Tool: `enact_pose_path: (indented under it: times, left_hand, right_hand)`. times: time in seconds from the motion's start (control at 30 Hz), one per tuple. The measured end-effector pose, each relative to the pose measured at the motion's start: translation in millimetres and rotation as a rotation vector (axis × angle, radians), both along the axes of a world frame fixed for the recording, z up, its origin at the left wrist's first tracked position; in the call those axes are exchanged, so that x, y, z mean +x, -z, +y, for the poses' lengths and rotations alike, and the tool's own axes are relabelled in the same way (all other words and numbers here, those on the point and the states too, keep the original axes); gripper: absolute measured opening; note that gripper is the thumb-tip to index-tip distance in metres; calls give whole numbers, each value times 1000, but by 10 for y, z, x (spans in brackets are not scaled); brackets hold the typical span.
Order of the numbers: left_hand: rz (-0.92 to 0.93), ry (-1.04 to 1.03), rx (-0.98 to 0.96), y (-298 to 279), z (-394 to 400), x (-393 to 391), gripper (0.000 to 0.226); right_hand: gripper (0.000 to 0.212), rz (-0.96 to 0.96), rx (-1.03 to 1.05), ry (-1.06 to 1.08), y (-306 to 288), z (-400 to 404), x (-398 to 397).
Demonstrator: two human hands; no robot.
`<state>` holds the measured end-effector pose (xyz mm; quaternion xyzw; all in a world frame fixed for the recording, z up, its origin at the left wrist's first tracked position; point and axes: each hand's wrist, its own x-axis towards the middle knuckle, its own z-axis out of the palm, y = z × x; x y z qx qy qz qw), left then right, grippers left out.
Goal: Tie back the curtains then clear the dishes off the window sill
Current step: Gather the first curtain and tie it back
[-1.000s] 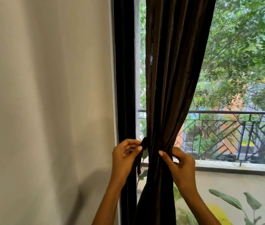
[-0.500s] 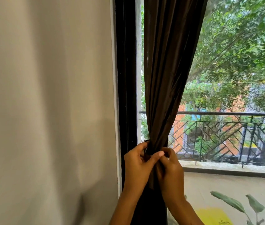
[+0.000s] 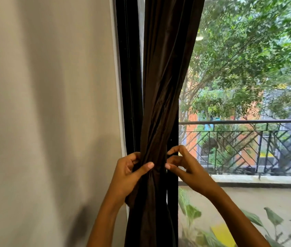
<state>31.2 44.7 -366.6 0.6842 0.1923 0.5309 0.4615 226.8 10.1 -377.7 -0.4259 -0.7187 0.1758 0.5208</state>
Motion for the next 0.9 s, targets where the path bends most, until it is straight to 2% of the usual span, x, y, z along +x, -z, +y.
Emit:
enact_pose_path:
  times: [0.13, 0.23, 0.3, 0.43, 0.53, 0.63, 0.73, 0.83, 0.9]
  left_hand:
    - [6, 27, -38, -21, -25, -65, 22]
    - [42, 65, -78, -50, -29, -88, 28]
    - [55, 53, -73, -54, -41, -99, 28]
    - [69, -155, 5, -12, -56, -43, 20]
    - [75, -418, 105, 46, -130, 105, 18]
    - [-47, -575, 178, 116, -307, 219, 32]
    - [-103, -534, 234, 216, -378, 195, 51]
    - [-6, -516, 373, 256, -393, 137, 53]
    - [55, -534, 470, 227, -401, 116, 56]
  right_hand:
    - [32, 130, -62, -61, -27, -39, -49]
    - [28, 25, -125, -37, -41, -48, -68]
    - [23, 54, -137, -28, -39, -84, -98]
    - [10, 177, -29, 192, -105, -234, -197]
    - [23, 320, 43, 315, -180, -359, -337]
    - [17, 496, -3, 259, -177, -405, -494]
    - [11, 716, -123, 186, -112, -404, -542]
    - [8, 851, -214, 150, -61, -394, -618]
    - [11, 950, -199, 113, -40, -385, -700]
